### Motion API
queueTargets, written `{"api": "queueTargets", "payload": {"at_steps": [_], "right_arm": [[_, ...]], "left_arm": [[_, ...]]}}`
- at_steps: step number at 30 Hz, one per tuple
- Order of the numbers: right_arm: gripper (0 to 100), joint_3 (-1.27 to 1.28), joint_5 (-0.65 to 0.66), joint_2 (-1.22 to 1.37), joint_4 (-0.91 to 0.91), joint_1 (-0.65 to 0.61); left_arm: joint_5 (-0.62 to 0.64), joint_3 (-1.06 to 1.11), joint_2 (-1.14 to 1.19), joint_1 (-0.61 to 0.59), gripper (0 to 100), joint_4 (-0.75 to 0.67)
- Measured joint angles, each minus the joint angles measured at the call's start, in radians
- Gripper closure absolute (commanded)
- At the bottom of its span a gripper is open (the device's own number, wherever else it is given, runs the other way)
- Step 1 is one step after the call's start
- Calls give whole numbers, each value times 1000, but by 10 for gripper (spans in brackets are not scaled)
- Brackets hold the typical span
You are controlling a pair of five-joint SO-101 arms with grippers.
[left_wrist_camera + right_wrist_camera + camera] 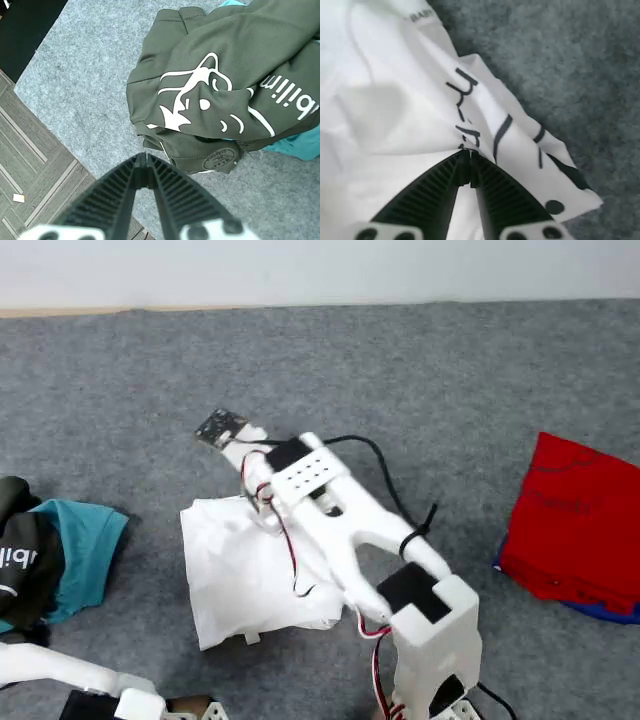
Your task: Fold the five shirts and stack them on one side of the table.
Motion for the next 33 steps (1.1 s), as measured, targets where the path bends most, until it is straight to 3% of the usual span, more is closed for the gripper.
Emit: {"api": "queueTargets", "payload": {"at_steps": [6, 14, 20, 30, 33], "right_arm": [[990, -41, 15, -3, 54, 3], [990, -77, 15, -6, 161, -127], [990, -143, 15, -87, 261, -120], [990, -152, 15, 57, 61, -114], [990, -152, 15, 112, 55, -166]], "left_arm": [[0, 0, 0, 20, 992, 0], [15, 0, 0, 71, 992, 2], [15, 0, 0, 138, 992, 12], [61, 0, 0, 218, 992, 12], [64, 0, 0, 221, 992, 12]]}}
